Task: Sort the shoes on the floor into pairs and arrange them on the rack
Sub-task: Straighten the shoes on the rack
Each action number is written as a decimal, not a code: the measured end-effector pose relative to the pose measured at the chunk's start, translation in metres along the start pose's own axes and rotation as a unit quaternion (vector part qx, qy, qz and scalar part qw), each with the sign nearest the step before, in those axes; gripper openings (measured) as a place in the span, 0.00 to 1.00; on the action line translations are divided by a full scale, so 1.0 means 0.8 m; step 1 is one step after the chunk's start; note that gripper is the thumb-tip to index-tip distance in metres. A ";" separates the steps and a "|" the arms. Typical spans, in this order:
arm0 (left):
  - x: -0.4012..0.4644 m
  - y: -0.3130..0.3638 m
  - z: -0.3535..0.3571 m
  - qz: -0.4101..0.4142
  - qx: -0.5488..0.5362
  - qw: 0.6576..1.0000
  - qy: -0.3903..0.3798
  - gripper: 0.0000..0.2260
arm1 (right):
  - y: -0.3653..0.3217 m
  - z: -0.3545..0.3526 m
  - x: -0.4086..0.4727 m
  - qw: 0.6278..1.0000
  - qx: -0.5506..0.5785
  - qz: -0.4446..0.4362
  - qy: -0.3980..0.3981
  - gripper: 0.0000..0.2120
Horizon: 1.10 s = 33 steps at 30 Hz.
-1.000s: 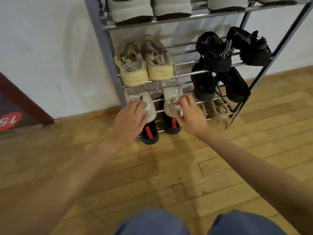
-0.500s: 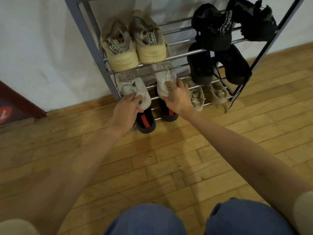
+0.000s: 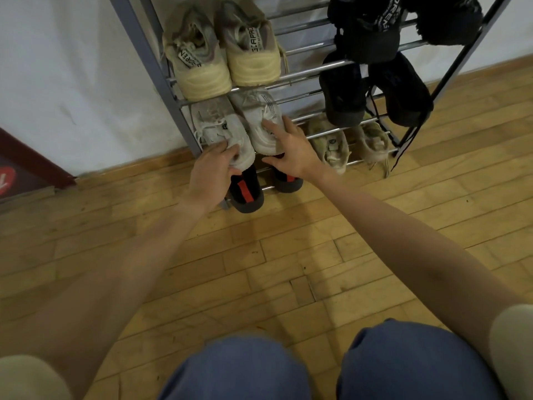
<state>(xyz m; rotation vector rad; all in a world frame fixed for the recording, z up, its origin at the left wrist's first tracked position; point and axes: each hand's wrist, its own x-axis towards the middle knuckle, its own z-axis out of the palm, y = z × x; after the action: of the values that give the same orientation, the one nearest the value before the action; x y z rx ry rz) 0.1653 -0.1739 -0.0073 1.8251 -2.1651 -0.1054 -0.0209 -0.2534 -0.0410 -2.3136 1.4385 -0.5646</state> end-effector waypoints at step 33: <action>-0.023 -0.023 0.227 -0.362 -0.180 0.908 0.111 0.31 | 0.113 0.149 -0.028 0.974 0.056 0.181 0.123 0.41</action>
<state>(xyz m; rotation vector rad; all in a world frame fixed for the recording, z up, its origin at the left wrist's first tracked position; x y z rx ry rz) 0.1348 -0.1851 -0.1881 2.1717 -1.1319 -0.4041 -0.0381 -0.2602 -0.1913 -1.8796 1.8362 -0.8174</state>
